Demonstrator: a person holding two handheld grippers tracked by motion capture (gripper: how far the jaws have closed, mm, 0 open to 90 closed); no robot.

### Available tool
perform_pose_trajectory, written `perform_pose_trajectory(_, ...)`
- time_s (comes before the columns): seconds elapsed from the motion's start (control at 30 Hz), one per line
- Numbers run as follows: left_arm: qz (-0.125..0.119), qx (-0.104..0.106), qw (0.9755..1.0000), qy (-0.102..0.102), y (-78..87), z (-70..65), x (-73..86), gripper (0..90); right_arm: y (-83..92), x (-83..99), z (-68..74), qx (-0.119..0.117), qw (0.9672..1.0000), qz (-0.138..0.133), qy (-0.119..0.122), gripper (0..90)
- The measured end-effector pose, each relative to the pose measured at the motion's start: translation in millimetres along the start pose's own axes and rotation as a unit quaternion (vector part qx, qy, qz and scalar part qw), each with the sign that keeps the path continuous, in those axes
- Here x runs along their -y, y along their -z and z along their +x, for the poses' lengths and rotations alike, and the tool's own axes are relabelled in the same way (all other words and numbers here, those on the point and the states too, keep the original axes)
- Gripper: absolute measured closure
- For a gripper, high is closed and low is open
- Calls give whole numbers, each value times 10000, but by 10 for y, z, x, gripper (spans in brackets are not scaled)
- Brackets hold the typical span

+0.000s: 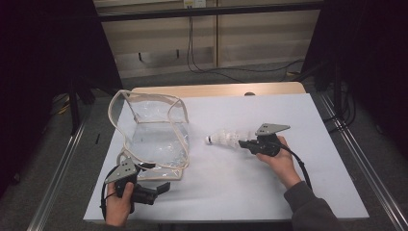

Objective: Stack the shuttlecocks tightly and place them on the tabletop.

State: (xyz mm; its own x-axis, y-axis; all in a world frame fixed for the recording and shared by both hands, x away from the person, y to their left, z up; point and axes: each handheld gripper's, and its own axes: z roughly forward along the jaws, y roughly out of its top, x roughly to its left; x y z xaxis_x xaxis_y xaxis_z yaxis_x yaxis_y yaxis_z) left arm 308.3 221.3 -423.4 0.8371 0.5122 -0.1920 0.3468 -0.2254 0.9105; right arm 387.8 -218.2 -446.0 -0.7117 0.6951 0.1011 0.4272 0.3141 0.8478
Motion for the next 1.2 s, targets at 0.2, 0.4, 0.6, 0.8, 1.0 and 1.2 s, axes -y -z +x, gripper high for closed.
perform_pose_trajectory(0.2,-2,0,10000,2,0,0,0,11,-15,-5,1,-1,10000,2,-22,900)
perform_pose_trajectory(0.4,0,4,10000,2,0,1,1,11,-36,-8,-4,6,10000,4,-16,900)
perform_pose_trajectory(0.6,-5,-26,10000,4,-2,0,0,11,-42,-19,-13,0,10000,-21,-29,900)
perform_pose_trajectory(0.8,-2,-5,10000,-6,-2,2,0,9,-61,-31,-2,-7,10000,-16,-10,900)
perform_pose_trajectory(1.0,-7,-21,10000,-1,-1,1,1,9,-86,-43,5,-27,10000,-15,6,900)
perform_pose_trajectory(1.2,-7,-20,10000,0,-2,1,1,9,-117,-44,18,-67,10000,-4,20,900)
